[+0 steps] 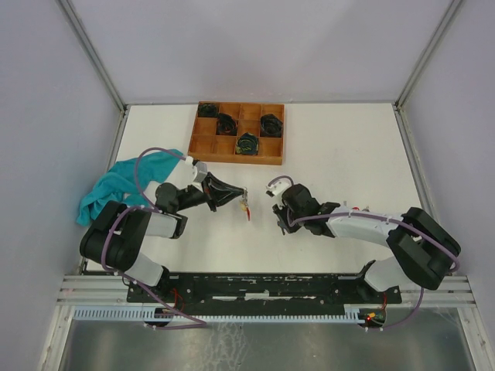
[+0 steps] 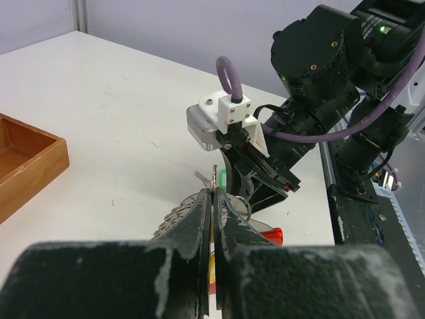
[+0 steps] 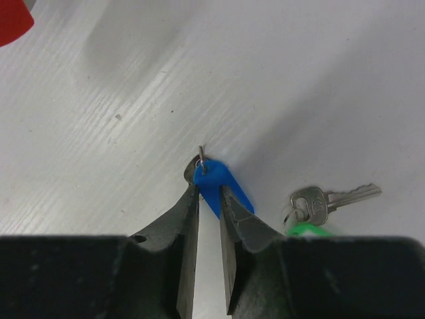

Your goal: Put the keys on the keyring

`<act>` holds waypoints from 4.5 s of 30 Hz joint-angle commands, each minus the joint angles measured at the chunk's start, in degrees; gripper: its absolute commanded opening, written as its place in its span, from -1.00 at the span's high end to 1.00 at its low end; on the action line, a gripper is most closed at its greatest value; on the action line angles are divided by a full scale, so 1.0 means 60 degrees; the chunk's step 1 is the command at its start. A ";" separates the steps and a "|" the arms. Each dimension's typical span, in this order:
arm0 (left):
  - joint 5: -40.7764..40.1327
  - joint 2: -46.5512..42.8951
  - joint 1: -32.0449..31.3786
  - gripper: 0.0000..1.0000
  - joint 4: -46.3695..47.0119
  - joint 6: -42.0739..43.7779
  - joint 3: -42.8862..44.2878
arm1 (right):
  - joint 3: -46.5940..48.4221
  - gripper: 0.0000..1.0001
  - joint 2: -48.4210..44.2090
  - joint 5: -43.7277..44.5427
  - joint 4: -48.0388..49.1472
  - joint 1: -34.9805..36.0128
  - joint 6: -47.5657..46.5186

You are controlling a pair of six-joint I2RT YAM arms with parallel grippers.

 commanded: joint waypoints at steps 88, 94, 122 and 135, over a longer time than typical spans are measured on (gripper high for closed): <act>0.0172 0.0093 0.0050 0.95 0.1145 -0.0385 0.0182 | 0.6003 0.55 0.3408 0.0976 -0.6136 0.0284 0.0115; 0.0164 0.0091 0.0044 0.95 0.1122 -0.0387 0.0184 | 0.4912 0.45 0.2262 0.0265 -0.4970 0.0227 0.0226; 0.0202 0.0147 0.0048 0.95 0.1151 -0.0402 0.0212 | 0.1637 0.46 0.1124 0.0731 -0.0624 0.0295 -0.0746; 0.0245 0.0174 0.0047 0.95 0.1175 -0.0446 0.0227 | 0.1879 0.51 0.1538 0.0814 -0.0869 0.0328 -0.0744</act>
